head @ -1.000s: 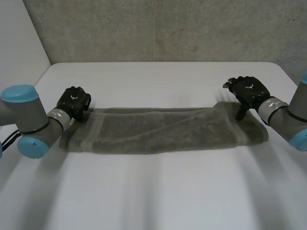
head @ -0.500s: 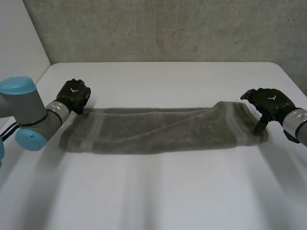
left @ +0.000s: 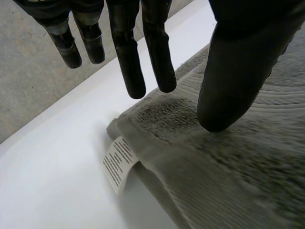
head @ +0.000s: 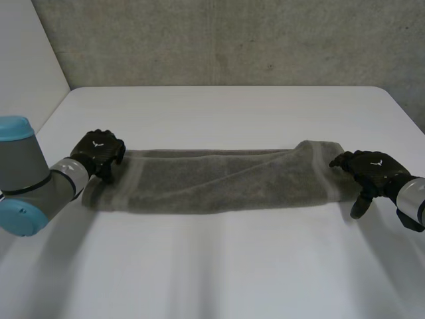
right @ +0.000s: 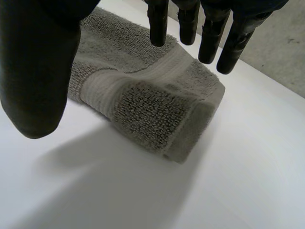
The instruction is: Fold the towel.
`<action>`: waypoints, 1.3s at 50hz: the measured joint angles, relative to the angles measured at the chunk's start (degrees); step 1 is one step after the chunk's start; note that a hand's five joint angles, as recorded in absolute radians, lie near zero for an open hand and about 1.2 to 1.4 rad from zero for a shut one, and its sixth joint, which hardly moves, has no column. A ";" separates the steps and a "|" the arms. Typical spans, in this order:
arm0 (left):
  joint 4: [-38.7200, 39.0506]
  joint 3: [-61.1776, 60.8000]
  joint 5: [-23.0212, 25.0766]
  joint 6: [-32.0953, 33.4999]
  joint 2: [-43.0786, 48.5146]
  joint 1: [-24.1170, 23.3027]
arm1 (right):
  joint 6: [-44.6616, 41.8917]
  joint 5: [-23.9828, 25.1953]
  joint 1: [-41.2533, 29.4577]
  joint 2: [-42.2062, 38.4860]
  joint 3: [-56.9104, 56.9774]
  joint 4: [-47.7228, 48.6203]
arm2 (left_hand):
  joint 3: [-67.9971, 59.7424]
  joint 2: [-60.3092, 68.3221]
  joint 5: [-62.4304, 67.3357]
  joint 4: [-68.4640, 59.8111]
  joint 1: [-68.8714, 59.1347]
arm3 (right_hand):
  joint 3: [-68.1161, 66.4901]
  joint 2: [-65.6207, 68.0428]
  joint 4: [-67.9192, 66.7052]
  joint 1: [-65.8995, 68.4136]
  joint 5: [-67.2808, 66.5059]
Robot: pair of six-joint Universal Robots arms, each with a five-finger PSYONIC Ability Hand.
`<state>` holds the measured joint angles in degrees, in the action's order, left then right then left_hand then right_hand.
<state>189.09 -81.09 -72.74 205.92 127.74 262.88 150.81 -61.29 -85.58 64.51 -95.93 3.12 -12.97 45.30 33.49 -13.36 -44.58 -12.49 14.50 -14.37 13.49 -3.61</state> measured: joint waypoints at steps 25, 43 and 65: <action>0.61 -14.56 0.11 -1.31 -9.52 0.52 | -3.81 0.93 2.50 -6.99 0.45 7.92 | 0.00 -0.65 -0.26 0.00 0.43 | 0.00 59.34 0.00 61.13 -63.21; 3.49 -17.77 0.73 -1.60 -10.75 -0.53 | -6.32 6.74 9.36 1.27 -7.02 7.16 | 0.00 -16.36 -16.61 0.00 15.10 | 0.00 59.34 0.00 61.37 -63.21; 4.34 -18.59 -1.96 -0.63 -9.30 -2.86 | -11.40 7.72 13.86 0.43 -2.32 -0.09 | 0.00 -16.37 -16.70 0.00 15.10 | 0.00 59.34 0.00 61.36 -63.21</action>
<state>193.43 -99.68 -74.70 205.29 118.43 260.02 139.41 -53.58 -71.72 64.93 -98.25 3.03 -12.97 28.93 16.79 -13.36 -29.48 -12.49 73.84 -14.37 74.85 -66.82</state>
